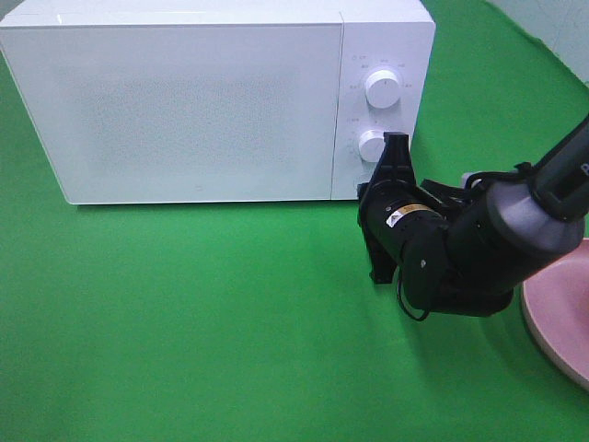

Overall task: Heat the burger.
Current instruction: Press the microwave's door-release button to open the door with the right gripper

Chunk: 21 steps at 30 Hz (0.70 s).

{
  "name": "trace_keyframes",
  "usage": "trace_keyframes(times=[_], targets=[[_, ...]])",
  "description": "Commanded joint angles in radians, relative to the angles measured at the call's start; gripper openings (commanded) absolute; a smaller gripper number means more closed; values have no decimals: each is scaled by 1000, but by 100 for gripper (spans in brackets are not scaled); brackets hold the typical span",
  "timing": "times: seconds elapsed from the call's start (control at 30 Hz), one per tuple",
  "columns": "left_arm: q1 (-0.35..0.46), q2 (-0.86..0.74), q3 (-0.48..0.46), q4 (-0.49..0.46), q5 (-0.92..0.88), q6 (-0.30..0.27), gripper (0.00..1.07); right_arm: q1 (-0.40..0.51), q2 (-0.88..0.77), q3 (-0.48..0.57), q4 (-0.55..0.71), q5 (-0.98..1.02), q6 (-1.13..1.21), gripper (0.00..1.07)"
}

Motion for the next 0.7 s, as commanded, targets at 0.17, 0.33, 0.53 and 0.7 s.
trace_keyframes(times=[0.17,0.33,0.53,0.7], targets=[[0,-16,3,-1,-12,-5,100,-25,32,-51,-15,11,-3,0],[0,-16,3,-1,-12,-5,100,-25,66,-88,-13,12,-3,0],[0,-16,3,-1,-12,-5,100,-37,88,-119,-5,7,-22,0],[0,-16,3,-1,-12,-5,100,-49,88,-121,11,-22,-51,0]])
